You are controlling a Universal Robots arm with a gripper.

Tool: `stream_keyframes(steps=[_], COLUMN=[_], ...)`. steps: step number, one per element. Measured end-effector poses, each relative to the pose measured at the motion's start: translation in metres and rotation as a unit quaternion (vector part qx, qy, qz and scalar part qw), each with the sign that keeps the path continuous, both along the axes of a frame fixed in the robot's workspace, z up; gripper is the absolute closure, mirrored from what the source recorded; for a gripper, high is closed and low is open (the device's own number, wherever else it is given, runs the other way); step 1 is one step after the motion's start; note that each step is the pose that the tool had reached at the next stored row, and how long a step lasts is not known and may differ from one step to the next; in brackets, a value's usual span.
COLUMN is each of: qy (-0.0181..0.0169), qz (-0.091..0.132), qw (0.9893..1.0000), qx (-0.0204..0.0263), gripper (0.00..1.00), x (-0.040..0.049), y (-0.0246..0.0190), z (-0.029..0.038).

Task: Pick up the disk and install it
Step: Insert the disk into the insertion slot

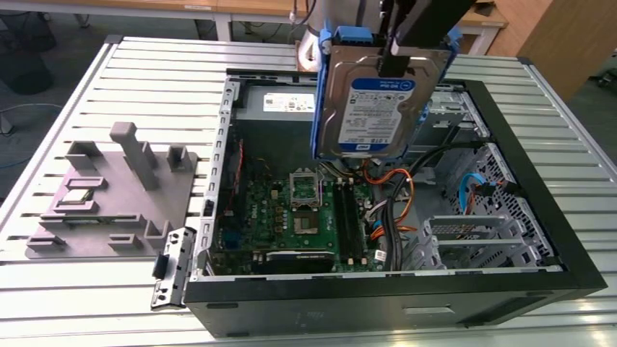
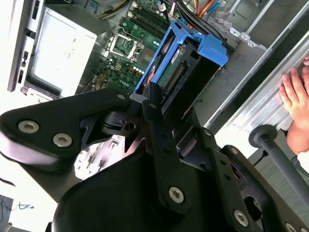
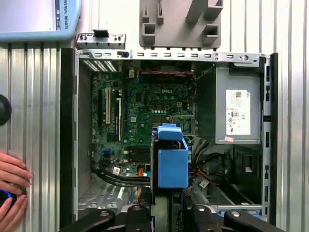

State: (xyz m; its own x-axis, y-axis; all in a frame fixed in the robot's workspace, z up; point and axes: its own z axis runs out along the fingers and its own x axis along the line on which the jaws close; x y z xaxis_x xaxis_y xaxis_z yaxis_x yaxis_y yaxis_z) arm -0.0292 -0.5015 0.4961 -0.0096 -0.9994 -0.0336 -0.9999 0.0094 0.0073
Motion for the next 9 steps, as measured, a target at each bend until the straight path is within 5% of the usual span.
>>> stream_keyframes(steps=[9], qy=[0.0000], qz=[-0.001], qw=[1.0000], qx=[0.0000], gripper=[0.65], x=[0.0008], y=[-0.0207], z=[-0.0017])
